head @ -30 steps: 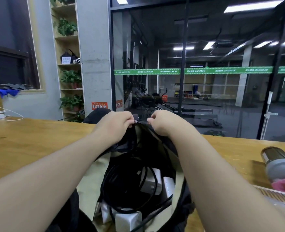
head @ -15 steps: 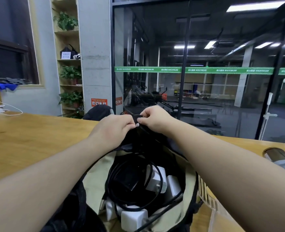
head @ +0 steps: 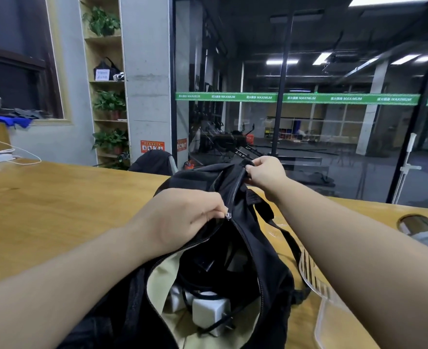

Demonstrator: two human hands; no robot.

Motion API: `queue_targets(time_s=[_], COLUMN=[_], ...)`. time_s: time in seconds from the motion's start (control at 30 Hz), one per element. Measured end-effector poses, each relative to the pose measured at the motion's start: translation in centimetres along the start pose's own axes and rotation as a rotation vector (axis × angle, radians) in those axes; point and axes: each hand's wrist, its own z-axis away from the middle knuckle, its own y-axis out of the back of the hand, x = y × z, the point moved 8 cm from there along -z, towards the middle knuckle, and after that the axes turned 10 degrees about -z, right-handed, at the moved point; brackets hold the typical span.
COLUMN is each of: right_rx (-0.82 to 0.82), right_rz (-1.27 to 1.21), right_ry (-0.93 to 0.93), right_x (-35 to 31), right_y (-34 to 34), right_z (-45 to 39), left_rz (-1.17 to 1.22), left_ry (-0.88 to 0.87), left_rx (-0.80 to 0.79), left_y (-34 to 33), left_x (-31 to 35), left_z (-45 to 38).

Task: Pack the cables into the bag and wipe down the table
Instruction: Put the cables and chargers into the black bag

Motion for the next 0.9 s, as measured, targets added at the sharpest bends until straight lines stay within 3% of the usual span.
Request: queue_targets(time_s=[0.17,0.33,0.4,0.53,0.67,0.9], right_rx=[-0.18,-0.464,-0.57,-0.614,-0.455,-0.213], right_rz=[0.535,0.789,0.814,0.783,0.79,0.679], right_ry=[0.271,0.8,0.9,0.914,0.874,0.622], right_x=[-2.2,-4.0,-3.9,-3.9,-5.2,-5.1], right_y=[-0.5,-1.8,-2.1,-2.4,-2.3,-1.2], right_z=[2.8,10.3,12.7,14.3,12.9,8.9], left_rz=[-0.061,-0.085,-0.09,-0.08,-0.073,0.019], left_ry=[0.022,0.056,0.082,0.13,0.17,0.088], left_rx=[-0.005,-0.021,-0.012,-0.017,-0.026,-0.06], left_y=[0.1,0.2,0.5,0.9,1.9,3.4], left_x=[0.2,0.6,0.7,0.9,0.9,3.0], left_z=[0.5,0.8,0.8,0.5,0.3,1.3])
